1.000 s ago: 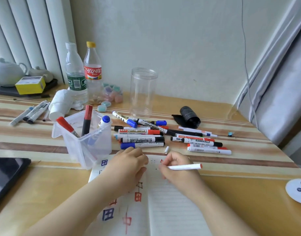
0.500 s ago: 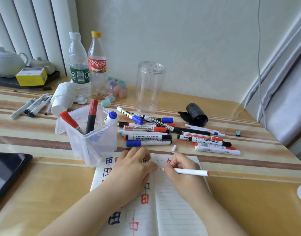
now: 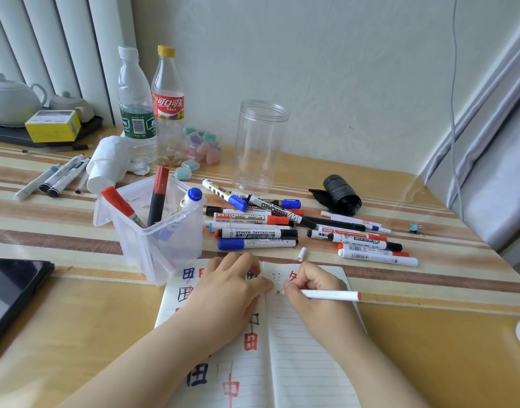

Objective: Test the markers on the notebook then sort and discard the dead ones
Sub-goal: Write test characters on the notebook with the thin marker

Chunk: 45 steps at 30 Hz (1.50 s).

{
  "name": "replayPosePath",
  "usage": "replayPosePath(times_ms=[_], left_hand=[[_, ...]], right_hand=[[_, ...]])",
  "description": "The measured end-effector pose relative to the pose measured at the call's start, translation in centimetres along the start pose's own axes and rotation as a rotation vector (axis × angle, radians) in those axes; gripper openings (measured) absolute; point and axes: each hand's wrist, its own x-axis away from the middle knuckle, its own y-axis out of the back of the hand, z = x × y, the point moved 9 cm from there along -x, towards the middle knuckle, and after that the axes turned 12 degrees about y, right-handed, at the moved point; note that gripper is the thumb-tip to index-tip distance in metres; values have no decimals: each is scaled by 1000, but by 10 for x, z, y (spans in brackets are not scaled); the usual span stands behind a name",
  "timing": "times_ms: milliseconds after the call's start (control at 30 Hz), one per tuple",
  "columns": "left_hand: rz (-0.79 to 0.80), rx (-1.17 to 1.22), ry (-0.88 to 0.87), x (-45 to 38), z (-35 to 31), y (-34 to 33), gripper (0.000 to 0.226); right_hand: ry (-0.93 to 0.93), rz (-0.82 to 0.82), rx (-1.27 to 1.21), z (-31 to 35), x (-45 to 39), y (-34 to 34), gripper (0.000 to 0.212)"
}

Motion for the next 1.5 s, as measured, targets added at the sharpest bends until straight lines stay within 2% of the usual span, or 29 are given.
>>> replayPosePath(times_ms=[200, 300, 500, 600, 1033, 1233, 1400, 1500], left_hand=[[-13, 1, -1, 1, 2, -2, 35], [-38, 4, -4, 1, 2, 0, 27], [-45, -22, 0, 2, 2, 1, 30], [-41, 3, -3, 2, 2, 3, 23], [-7, -1, 15, 0, 2, 2, 25], [30, 24, 14, 0, 1, 1, 34], [49, 37, 19, 0, 1, 1, 36], [16, 89, 37, 0, 3, 7, 31]], right_hand=[[-16, 29, -19, 1, 2, -1, 29], [-26, 43, -76, 2, 4, -3, 30], [-32, 21, -6, 0, 2, 0, 30], [-52, 15, -23, -2, 3, 4, 34], [-51, 64, -129, 1, 7, 1, 32], [-57, 85, -70, 1, 8, -1, 32], [-55, -9, -183, 1, 8, 9, 32], [-27, -102, -159, 6, 3, 23, 25]])
